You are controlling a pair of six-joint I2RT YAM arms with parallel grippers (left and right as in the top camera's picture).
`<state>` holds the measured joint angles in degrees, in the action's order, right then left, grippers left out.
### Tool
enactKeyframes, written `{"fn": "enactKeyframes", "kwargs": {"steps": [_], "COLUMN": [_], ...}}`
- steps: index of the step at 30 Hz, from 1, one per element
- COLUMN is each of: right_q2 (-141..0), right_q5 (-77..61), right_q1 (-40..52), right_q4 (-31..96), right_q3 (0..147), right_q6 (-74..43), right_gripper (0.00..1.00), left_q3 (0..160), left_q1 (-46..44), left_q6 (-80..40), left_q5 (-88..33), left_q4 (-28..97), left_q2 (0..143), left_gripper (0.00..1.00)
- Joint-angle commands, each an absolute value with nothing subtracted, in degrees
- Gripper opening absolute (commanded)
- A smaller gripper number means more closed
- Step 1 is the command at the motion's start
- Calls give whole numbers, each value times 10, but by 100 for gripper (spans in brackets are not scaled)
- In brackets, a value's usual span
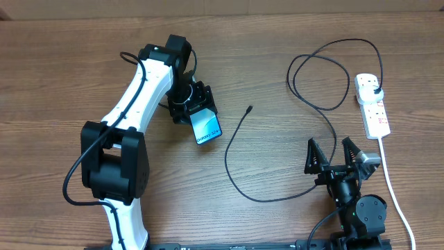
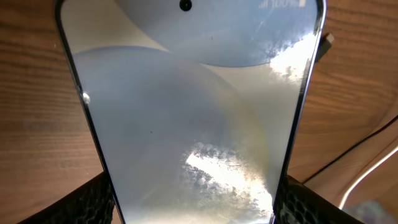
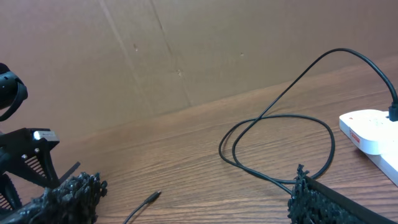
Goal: Plug charger to phone and switch on socket
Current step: 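Raise the phone upright with the left gripper, port facing right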
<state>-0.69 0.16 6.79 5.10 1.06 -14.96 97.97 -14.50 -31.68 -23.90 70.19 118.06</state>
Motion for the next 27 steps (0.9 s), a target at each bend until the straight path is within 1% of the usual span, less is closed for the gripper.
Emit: {"fn": "enactKeyframes", "kwargs": {"steps": [1, 6, 17, 22, 25, 27], "right_q2": [-3, -3, -3, -3, -3, -3], "right_q5": [-1, -1, -1, -1, -1, -1], "right_q1": [66, 66, 66, 66, 66, 66], "right_q4": [48, 48, 48, 48, 48, 48], "right_q3": [5, 5, 5, 5, 5, 5], "right_q6": [-150, -150, -150, -150, -150, -150], "right_gripper": [100, 100, 100, 100, 100, 100], "left_q3": [997, 997, 997, 997, 997, 997], "left_q1": [-142, -142, -142, -137, -128, -123], "left_q6": [-380, -395, -502, -519, -521, -526], "left_q5": [-283, -344, -422, -483, -532, -562], "left_q4": [703, 703, 701, 700, 703, 705], "left_q2": [1175, 1175, 1175, 1175, 1175, 1175], "left_gripper": [59, 58, 59, 59, 52, 51]}}
